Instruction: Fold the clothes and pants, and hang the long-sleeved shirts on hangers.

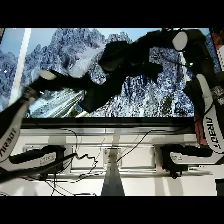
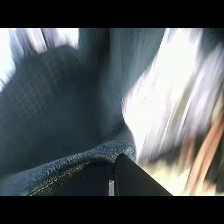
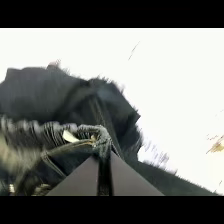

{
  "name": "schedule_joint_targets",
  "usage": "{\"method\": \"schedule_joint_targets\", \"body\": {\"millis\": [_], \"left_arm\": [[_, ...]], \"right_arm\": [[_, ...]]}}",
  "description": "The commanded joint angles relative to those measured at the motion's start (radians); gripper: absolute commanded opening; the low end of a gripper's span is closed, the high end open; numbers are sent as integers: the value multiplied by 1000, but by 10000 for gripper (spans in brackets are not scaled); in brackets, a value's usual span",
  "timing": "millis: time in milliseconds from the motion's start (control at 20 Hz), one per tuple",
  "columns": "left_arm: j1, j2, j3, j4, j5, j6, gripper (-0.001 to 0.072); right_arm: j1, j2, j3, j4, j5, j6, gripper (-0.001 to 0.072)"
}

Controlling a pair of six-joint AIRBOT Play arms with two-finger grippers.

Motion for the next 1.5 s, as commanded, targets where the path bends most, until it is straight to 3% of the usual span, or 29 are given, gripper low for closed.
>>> {"method": "schedule_joint_targets", "body": {"millis": [0, 150, 350, 500, 650, 750, 850, 1000, 1150, 1450], "left_arm": [[299, 10, 161, -2, 2, 11, 14], [504, 9, 388, -2, 3, 11, 13], [664, 10, 650, 0, -10, 11, 13], [742, 15, 684, 53, -76, 11, 14], [776, 6, 675, 415, -195, 11, 14], [775, -8, 622, 681, -230, 4, 14], [785, -18, 494, 743, -239, 29, 15], [811, -17, 317, 745, -280, 247, 15], [845, -17, 246, 778, -334, 378, 15], [916, -17, 245, 1000, -354, 393, 16]], "right_arm": [[-79, 5, 71, -26, -120, 106, 18], [-167, 5, 201, -23, -126, 110, 17], [-251, 26, 346, -15, -81, 109, 18], [-287, 55, 354, -26, 132, 108, 18], [-328, 55, 295, -57, 436, 80, 17], [-349, 63, 169, -67, 580, 63, 16], [-363, 119, -29, -72, 592, 63, 17], [-362, 277, -348, -88, 584, 52, 17], [-362, 495, -648, -87, 541, 96, 17], [-362, 882, -954, -80, 615, 237, 18]]}}
